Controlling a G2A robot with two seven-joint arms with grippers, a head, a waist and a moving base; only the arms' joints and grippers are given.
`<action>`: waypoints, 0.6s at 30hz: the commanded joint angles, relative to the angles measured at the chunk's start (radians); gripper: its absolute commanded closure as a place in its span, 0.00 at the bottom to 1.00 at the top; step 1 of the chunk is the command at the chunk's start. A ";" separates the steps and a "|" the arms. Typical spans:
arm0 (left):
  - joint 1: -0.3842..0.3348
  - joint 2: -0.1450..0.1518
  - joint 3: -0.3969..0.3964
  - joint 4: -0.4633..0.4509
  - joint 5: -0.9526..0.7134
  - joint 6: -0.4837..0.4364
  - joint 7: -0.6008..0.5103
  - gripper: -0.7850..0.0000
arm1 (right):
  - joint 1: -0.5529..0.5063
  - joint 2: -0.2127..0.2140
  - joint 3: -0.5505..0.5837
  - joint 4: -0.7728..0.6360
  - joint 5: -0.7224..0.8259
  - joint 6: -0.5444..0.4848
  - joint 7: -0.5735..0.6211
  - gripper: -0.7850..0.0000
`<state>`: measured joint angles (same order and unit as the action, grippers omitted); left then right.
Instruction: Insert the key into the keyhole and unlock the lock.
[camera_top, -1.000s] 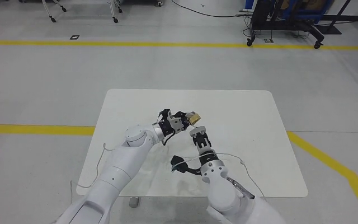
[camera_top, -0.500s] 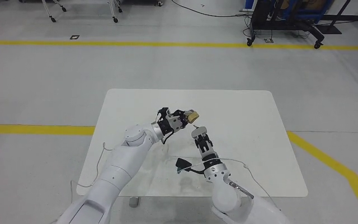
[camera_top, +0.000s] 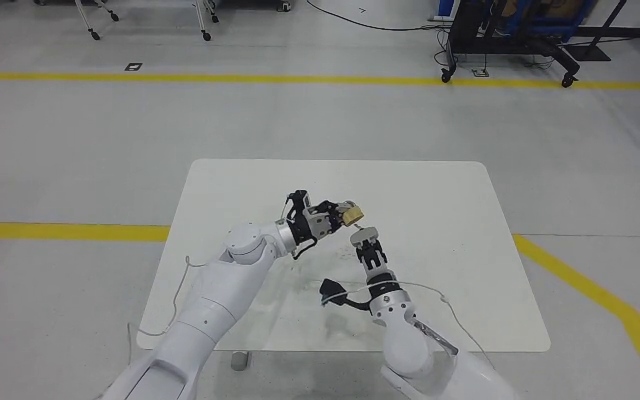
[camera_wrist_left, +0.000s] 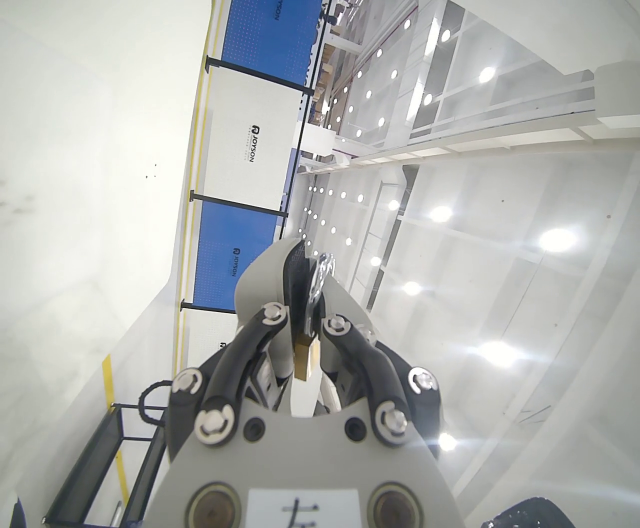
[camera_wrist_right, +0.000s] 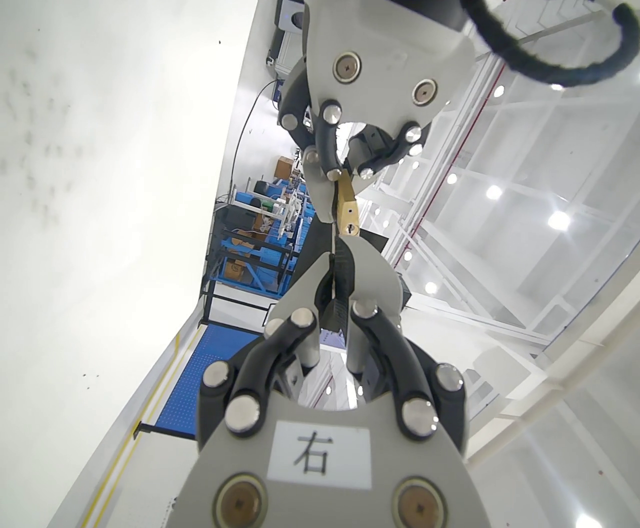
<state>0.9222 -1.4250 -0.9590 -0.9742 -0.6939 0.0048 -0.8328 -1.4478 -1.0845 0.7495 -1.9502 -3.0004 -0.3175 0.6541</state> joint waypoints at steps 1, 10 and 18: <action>0.002 0.000 -0.001 -0.001 0.002 -0.001 -0.001 1.00 | -0.005 -0.005 0.014 0.002 0.024 -0.001 0.008 1.00; 0.006 -0.001 -0.001 -0.012 0.039 0.012 0.047 1.00 | -0.024 -0.016 0.029 -0.011 -0.022 -0.001 -0.015 1.00; 0.017 0.000 0.001 -0.035 0.070 0.016 0.060 1.00 | -0.030 -0.029 0.040 -0.013 -0.047 -0.030 -0.033 1.00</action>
<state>0.9382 -1.4254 -0.9583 -1.0070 -0.6256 0.0198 -0.7723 -1.4792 -1.1116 0.7892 -1.9629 -3.0466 -0.3416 0.6222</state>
